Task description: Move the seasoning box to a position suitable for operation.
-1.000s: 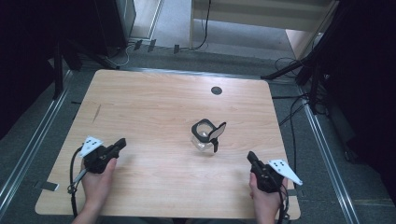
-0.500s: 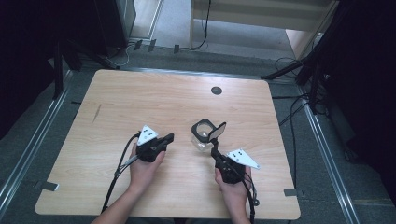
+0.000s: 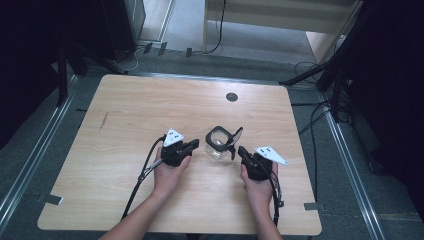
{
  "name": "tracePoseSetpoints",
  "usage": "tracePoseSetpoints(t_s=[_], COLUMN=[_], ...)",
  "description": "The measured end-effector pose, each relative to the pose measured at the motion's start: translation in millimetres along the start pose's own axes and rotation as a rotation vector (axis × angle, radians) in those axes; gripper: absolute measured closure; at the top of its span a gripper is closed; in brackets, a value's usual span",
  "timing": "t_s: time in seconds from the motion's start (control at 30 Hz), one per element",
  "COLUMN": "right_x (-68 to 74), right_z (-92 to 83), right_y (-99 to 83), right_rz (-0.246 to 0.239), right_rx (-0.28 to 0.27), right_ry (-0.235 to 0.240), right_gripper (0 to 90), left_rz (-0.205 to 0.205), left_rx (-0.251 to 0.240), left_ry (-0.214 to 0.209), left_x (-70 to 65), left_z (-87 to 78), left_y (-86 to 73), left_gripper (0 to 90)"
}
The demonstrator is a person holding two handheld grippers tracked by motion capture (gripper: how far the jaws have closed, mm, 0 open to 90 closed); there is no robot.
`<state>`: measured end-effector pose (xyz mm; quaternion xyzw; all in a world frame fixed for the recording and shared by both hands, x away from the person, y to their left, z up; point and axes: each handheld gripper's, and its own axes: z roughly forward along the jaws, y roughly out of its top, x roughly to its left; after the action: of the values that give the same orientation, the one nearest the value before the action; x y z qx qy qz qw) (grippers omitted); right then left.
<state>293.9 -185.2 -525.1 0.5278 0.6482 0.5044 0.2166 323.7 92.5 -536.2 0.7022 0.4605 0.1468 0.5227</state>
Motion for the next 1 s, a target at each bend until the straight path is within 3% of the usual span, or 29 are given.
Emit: tracePoseSetpoints(t_s=[0.1, 0.13, 0.23, 0.3, 0.33, 0.4, 0.47, 0.63, 0.67, 0.83, 0.93, 1.0], right_x=[5.5, 14.4, 20.6, 19.2, 14.0, 10.2, -0.3, -9.7, -13.6, -15.8, -12.3, -7.6], right_z=[-8.7, -10.3, -4.8, -2.1, 2.6, 4.5, 12.4, 26.3, 32.1, 49.1, 46.2, 41.8], right_y=[-1.3, -4.4, -7.0, -6.5, -5.0, -3.8, 1.0, 11.9, 20.3, 35.2, 30.4, 25.4], right_rz=[-0.025, -0.091, -0.114, -0.096, -0.080, -0.061, -0.027, -0.009, 0.029, 0.036, 0.114, 0.125], right_rx=[-0.018, 0.013, 0.057, 0.069, 0.066, 0.068, 0.066, 0.068, 0.054, 0.054, 0.014, 0.000], right_ry=[0.040, 0.080, 0.115, 0.124, 0.097, 0.092, 0.078, 0.041, 0.036, 0.005, -0.070, -0.093], right_gripper=[90.0, 90.0, 90.0, 90.0, 90.0, 90.0, 90.0, 90.0, 90.0, 90.0, 90.0, 90.0], left_rz=[-0.014, -0.018, -0.026, -0.030, -0.011, -0.001, -0.007, -0.029, -0.034, -0.027, -0.048, -0.049], left_rx=[0.005, 0.012, 0.015, 0.001, -0.006, -0.011, -0.021, -0.020, -0.018, -0.002, -0.020, -0.027], left_ry=[0.002, 0.011, 0.012, 0.002, 0.001, 0.002, 0.000, -0.008, -0.015, -0.003, 0.026, 0.028], left_x=[5.7, 7.7, 7.7, 4.6, 1.7, 0.9, 1.5, 4.4, 4.7, 3.3, 9.2, 11.0], left_z=[1.0, 3.7, 5.9, 6.3, 6.2, 6.1, 7.6, 11.4, 11.8, 17.8, 22.4, 24.6], left_y=[-0.2, -1.6, -1.6, 0.3, 2.7, 4.1, 7.4, 8.8, 8.5, 5.6, 10.4, 13.3], left_gripper=[90.0, 90.0, 90.0, 90.0, 88.1, 87.5, 86.7, 86.6, 86.5, 86.2, 86.0, 86.1])
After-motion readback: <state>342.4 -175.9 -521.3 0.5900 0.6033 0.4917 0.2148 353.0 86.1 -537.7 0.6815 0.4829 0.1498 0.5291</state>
